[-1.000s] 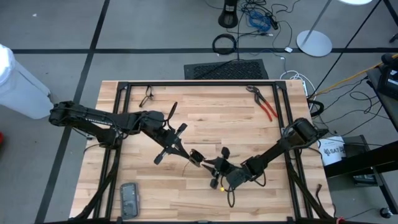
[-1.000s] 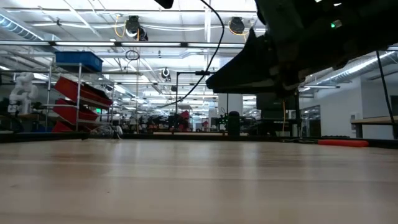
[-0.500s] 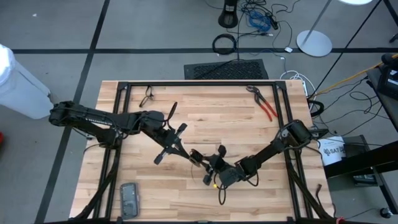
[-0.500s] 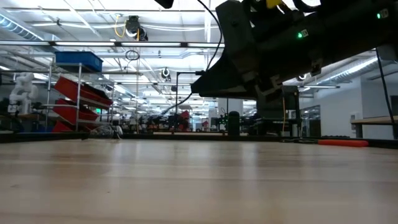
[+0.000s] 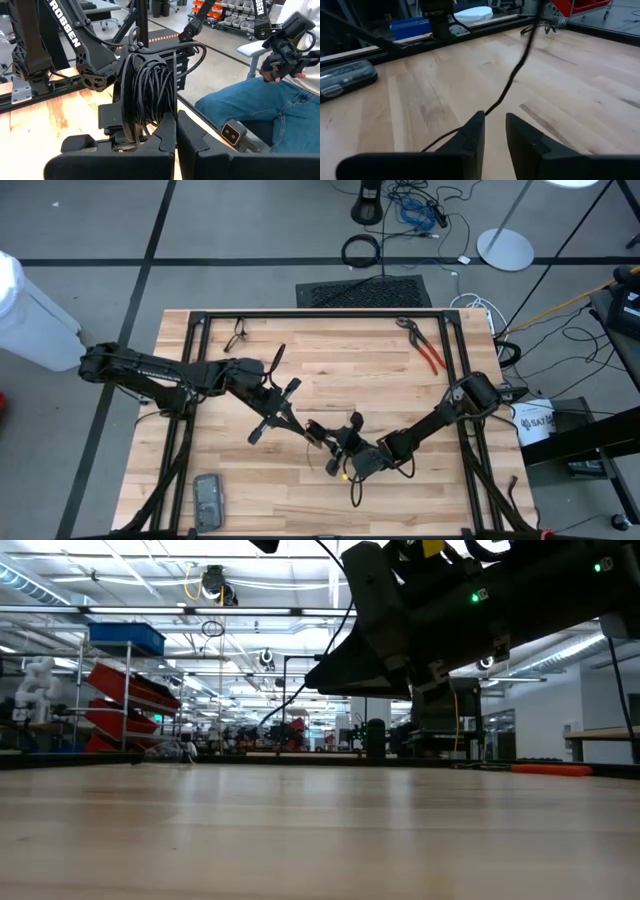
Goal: Coil cords
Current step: Coil the black wire onto the spool
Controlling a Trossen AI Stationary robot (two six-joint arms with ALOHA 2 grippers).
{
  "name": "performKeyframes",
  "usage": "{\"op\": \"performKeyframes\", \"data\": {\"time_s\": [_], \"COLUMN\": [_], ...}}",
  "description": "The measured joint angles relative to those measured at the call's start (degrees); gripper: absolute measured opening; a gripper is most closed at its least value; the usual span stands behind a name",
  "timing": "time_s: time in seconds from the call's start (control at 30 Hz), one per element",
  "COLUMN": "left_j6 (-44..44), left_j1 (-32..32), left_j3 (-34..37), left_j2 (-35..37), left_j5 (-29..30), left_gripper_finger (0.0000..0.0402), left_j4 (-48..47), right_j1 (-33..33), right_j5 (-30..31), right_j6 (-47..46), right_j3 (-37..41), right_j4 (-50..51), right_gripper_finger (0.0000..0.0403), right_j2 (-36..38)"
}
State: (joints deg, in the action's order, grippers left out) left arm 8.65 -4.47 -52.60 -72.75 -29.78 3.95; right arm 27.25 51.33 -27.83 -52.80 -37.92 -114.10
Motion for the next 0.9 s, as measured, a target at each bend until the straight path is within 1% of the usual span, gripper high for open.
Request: {"op": "performKeyframes", "data": {"time_s": [0.53, 0.63, 0.77, 0.9], "left_j6": [0.21, 0.46, 0.67, 0.65], "left_j1": [0.0, 0.0, 0.0, 0.0], "left_j3": [0.0, 0.0, 0.0, 0.0], "left_j2": [0.0, 0.0, 0.0, 0.0], "left_j5": [0.04, 0.04, 0.04, 0.04], "left_gripper_finger": [0.0002, 0.0002, 0.0002, 0.0002], "left_j4": [0.0, 0.0, -0.02, -0.04], "right_j1": [-1.16, -1.16, -1.16, -1.16], "right_j5": [-0.69, -0.68, -0.68, -0.66], "right_j6": [0.22, 0.25, 1.41, 1.28], "right_j3": [0.04, 0.04, 0.04, 0.04], "right_j4": [-0.94, -0.94, -1.23, -1.37], "right_gripper_finger": [0.0062, 0.0045, 0.0006, 0.0001], "right_j2": [0.04, 0.04, 0.04, 0.09]}}
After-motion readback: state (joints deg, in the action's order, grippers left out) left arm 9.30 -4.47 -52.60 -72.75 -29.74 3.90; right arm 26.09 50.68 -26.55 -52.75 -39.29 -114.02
